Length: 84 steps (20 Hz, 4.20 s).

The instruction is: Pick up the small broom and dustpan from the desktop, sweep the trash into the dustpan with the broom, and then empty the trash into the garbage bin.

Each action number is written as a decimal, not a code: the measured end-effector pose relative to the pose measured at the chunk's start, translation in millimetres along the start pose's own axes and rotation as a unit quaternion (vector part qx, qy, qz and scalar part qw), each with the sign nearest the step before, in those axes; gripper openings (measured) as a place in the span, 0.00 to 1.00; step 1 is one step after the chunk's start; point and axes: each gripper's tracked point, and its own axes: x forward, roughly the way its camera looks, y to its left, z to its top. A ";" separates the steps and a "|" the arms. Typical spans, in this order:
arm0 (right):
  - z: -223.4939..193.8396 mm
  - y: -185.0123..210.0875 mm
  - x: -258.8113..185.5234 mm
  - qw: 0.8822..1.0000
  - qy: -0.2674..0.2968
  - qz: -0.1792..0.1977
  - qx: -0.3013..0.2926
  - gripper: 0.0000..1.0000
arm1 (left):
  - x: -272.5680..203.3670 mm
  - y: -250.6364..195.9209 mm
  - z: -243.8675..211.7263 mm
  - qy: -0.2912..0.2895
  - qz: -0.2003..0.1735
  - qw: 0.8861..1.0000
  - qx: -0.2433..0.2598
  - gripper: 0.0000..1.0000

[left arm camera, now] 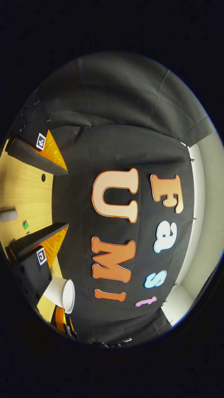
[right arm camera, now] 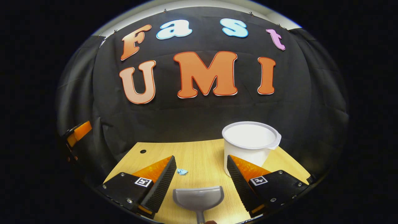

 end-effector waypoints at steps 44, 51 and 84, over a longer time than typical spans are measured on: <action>-305.6 -7.4 -10.8 0.841 0.535 0.010 -0.072 0.99 | -83.9 49.5 -271.8 0.395 0.043 0.917 -0.044 0.97; -326.7 -5.1 -11.5 0.815 0.574 0.010 -0.085 0.43 | -78.2 45.0 -272.5 0.402 0.034 0.914 -0.038 0.97; -323.1 -16.3 -12.0 0.821 0.568 0.019 -0.052 0.18 | -85.4 -72.5 -396.2 0.641 -0.095 0.762 0.015 0.99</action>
